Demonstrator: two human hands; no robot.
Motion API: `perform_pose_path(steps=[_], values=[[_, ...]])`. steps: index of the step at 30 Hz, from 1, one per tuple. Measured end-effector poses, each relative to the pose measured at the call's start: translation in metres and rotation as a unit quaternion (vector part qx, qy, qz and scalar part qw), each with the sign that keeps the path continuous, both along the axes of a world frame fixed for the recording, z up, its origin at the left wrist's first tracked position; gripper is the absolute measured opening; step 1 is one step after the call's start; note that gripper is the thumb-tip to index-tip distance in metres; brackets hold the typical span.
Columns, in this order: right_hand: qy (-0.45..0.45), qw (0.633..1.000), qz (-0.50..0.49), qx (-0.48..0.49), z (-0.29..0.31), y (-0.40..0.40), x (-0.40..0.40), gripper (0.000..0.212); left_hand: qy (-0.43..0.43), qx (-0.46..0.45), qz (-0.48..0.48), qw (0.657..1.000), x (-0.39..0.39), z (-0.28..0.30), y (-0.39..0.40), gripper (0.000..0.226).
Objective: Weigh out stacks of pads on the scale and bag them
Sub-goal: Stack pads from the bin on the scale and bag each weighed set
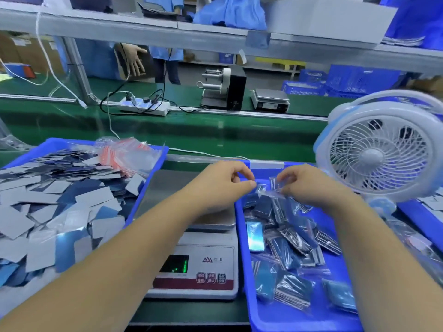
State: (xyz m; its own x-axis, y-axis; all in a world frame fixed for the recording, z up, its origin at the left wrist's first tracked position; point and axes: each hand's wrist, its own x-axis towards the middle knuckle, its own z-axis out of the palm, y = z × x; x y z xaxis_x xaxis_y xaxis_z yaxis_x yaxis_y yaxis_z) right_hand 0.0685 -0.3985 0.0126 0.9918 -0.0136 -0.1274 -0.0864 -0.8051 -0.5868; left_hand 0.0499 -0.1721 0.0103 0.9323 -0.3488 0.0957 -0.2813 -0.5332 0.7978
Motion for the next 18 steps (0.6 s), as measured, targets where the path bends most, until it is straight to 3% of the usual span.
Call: perform_pose_path(steps=[8, 12, 18], values=[[-0.036, 0.999, -0.003, 0.029, -0.010, 0.009, -0.003, 0.012, -0.010, 0.041, -0.007, 0.999, 0.000, -0.011, -0.006, 0.005], [-0.049, 0.991, 0.071, 0.099, 0.016, 0.044, -0.018, 0.010, -0.019, 0.037, -0.003, 0.999, 0.000, -0.004, 0.005, 0.011], [-0.111, 0.978, 0.175, 0.002, 0.043, 0.120, -0.028, 0.014, -0.024, 0.055, 0.047, 0.997, 0.001, 0.023, 0.061, 0.020]])
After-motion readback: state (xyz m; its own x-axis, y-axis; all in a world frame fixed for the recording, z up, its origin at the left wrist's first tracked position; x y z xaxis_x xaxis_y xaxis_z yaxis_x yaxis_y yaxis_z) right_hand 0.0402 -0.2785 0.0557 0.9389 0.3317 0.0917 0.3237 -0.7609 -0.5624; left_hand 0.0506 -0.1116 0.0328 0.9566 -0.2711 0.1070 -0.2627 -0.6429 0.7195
